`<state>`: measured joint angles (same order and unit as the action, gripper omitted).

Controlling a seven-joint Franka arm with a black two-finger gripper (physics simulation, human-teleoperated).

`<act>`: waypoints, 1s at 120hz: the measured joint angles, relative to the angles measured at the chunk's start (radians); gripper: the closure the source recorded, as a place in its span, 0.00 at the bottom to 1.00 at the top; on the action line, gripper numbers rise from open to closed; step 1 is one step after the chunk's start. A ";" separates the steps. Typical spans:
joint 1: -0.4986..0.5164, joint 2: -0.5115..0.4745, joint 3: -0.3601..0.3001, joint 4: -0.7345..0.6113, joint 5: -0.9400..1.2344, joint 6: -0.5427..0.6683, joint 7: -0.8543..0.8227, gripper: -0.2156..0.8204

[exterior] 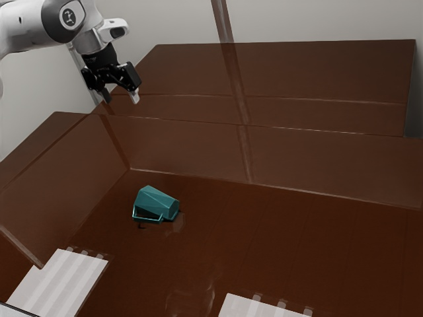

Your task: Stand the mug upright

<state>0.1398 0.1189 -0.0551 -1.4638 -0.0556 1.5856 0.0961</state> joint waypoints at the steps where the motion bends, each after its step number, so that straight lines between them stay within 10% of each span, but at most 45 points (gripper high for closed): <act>1: 0.000 0.000 0.000 0.000 0.000 -0.001 0.000 0.21; 59: 0.003 0.002 0.010 0.000 0.001 -0.045 -0.005 0.21; 86: 0.020 0.009 0.168 -0.072 -0.173 -0.057 0.066 0.21; 120: 0.066 0.087 0.217 -0.203 -0.435 -0.016 0.227 0.21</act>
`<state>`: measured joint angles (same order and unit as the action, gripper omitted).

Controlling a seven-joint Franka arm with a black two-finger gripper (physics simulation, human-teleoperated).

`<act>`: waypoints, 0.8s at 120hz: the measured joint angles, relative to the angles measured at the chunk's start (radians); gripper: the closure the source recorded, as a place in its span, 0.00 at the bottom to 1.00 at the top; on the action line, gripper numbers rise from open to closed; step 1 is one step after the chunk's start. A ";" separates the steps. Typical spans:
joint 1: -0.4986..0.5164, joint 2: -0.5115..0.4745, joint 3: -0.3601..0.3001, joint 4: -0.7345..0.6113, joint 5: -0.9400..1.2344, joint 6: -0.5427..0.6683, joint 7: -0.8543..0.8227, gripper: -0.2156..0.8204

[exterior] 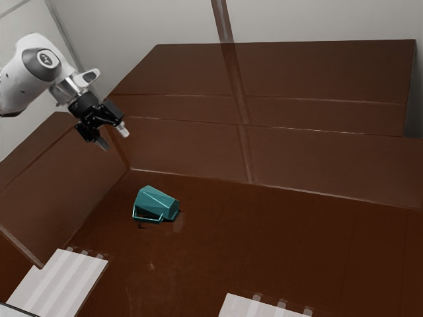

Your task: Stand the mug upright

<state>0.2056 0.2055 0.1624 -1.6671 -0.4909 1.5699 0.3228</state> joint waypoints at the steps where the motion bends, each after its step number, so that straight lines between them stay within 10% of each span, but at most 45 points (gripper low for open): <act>1: 0.002 0.006 0.000 -0.001 -0.007 0.001 0.005 0.21; 96: 0.055 0.174 0.002 -0.255 -0.360 0.186 0.311 0.21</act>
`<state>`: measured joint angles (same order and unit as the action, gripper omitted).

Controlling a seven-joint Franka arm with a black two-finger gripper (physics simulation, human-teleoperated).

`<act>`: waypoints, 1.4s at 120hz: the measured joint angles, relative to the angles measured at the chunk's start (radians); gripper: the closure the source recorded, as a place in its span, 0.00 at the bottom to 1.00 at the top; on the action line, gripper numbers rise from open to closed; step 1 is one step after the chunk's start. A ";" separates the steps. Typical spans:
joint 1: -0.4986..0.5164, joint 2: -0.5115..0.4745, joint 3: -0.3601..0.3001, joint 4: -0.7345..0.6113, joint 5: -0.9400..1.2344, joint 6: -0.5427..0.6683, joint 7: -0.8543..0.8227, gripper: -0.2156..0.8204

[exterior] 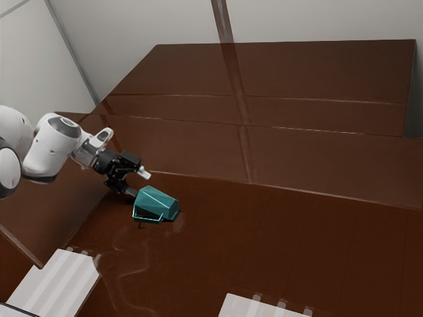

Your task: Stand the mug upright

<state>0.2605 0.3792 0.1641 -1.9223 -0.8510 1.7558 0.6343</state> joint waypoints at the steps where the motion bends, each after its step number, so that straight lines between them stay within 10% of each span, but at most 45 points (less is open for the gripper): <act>1: 0.000 0.000 0.000 -0.001 -0.004 0.003 0.002 0.21; 122: -0.010 -0.010 -0.034 -0.069 -0.128 -0.003 0.184 0.21; 148: -0.010 -0.011 -0.035 -0.063 -0.128 -0.021 0.198 0.70; 168: -0.010 -0.029 -0.034 -0.051 -0.126 -0.042 0.206 0.87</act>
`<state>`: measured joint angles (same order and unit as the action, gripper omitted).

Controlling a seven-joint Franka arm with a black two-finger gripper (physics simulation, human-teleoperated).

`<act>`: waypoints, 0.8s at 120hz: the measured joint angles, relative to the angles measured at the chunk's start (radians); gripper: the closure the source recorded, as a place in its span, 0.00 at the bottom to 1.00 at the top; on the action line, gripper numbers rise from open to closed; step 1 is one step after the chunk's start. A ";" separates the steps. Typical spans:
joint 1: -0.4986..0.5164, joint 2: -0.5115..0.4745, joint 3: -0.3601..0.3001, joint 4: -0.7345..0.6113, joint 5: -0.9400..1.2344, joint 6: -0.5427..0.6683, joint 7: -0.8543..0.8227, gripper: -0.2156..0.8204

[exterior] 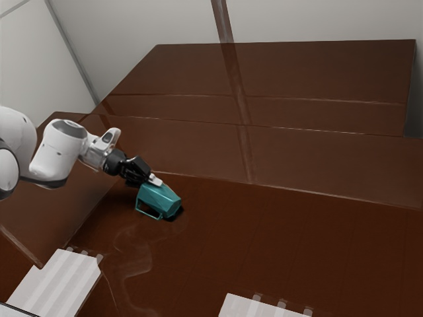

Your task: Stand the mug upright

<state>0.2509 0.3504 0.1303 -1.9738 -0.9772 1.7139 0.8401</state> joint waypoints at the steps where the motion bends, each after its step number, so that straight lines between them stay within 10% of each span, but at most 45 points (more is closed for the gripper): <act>1: 0.000 -0.001 0.000 0.000 0.000 -0.001 0.000 0.87; 51: -0.018 -0.135 -0.001 -0.034 0.032 -0.019 -0.017 0.96; 96: -0.097 -0.260 -0.135 0.047 0.631 0.140 -0.217 0.97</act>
<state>0.1536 0.0902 -0.0050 -1.9268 -0.3461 1.8540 0.6227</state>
